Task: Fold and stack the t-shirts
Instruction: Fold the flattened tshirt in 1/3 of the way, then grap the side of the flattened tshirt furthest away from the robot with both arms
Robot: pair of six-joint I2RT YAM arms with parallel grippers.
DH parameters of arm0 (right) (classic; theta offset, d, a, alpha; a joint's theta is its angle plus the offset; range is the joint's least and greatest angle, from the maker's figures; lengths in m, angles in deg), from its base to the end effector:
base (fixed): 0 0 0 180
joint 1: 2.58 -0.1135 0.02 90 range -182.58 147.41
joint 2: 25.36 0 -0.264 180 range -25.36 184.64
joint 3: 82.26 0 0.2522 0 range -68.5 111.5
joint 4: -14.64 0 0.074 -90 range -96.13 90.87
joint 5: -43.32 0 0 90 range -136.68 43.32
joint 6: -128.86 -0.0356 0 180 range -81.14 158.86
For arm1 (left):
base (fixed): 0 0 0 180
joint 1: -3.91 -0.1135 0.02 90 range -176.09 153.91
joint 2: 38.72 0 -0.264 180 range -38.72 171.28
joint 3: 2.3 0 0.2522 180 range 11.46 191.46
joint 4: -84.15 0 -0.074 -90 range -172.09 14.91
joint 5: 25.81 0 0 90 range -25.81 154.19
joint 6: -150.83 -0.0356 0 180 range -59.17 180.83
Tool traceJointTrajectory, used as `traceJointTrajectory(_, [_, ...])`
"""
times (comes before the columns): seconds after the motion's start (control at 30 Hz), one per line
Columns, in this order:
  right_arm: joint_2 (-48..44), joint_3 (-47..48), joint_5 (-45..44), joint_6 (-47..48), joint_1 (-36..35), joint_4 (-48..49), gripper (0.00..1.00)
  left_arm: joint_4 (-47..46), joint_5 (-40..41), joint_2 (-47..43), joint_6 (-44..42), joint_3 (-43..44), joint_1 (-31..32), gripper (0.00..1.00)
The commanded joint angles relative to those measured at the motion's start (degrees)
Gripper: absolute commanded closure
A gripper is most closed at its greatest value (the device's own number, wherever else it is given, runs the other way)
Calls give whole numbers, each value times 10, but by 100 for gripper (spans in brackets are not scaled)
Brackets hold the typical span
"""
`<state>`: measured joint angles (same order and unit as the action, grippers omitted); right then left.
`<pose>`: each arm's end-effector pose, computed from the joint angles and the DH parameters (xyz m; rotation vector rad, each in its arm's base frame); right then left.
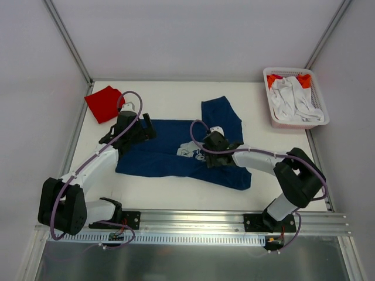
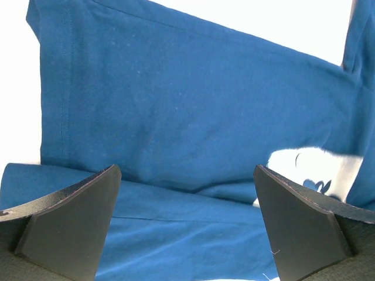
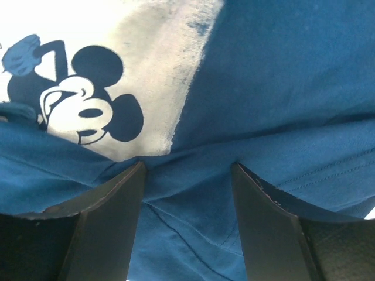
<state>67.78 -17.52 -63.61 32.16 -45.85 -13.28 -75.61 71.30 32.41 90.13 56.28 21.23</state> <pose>0.2374 0.2092 0.1672 -0.6745 2.3986 -0.0176 0.2616 -0.0770 0.2493 -0.2977 2.1371 -0.3423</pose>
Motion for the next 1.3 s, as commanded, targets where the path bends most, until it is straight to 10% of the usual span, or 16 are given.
traceJointTrajectory(0.0, [-37,-42,-22,-59,-40,-61,36,9,11,-25,-10,-10,5,1])
traceJointTrajectory(0.47, [-118,-95,-71,-113,-94,-113,36,16,25,-26,-6,-18,1,1])
traceJointTrajectory(1.27, [-73,255,-14,96,53,-190,32,-166,-138,120,4,9,-165,5])
